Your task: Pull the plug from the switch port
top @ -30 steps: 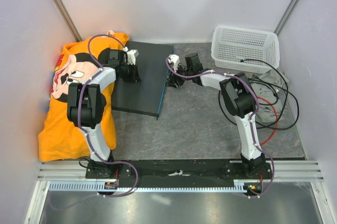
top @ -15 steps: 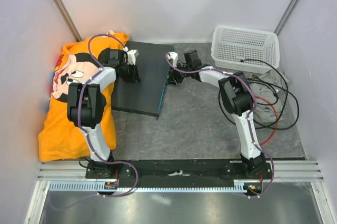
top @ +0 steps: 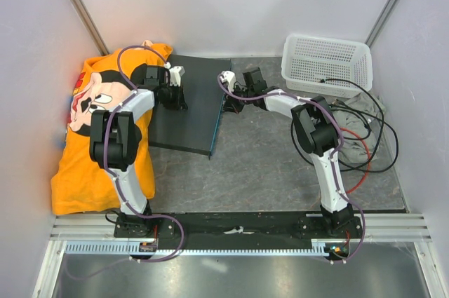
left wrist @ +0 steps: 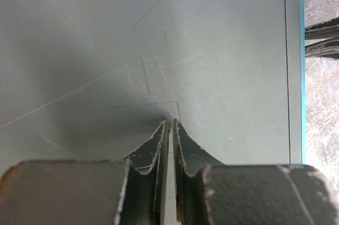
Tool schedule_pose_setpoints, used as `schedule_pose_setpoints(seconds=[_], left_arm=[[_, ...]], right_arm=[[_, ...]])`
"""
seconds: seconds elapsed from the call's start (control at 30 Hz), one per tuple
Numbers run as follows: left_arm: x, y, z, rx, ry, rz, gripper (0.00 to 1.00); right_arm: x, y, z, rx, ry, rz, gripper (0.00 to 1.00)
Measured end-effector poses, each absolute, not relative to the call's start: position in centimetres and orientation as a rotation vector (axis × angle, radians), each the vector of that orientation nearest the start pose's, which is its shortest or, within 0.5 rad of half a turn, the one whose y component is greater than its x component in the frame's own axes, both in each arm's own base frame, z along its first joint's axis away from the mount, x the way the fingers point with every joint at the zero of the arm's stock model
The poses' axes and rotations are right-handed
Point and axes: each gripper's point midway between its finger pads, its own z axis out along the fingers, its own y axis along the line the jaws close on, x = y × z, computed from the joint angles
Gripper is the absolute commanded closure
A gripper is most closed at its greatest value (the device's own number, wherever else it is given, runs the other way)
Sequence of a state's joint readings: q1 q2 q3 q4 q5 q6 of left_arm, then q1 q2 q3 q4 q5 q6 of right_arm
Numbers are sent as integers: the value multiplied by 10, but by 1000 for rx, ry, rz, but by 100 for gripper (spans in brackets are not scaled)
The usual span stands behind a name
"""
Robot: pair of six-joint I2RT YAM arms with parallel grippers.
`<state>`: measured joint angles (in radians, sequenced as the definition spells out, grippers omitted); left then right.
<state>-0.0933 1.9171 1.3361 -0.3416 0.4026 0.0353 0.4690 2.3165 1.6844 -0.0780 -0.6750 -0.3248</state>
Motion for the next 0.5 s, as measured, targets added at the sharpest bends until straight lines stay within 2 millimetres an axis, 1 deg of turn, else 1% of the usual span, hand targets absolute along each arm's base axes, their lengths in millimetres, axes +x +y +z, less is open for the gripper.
schedule_pose_setpoints(seconds=[0.13, 0.4, 0.5], left_arm=[[449, -110, 64, 326, 2441, -525, 86], [450, -110, 65, 327, 2436, -523, 86], [450, -110, 65, 327, 2436, -523, 86]], right_arm=[[468, 345, 38, -1183, 1879, 784, 99], [468, 342, 39, -1183, 1860, 747, 99], [467, 338, 39, -1181, 1861, 724, 100]])
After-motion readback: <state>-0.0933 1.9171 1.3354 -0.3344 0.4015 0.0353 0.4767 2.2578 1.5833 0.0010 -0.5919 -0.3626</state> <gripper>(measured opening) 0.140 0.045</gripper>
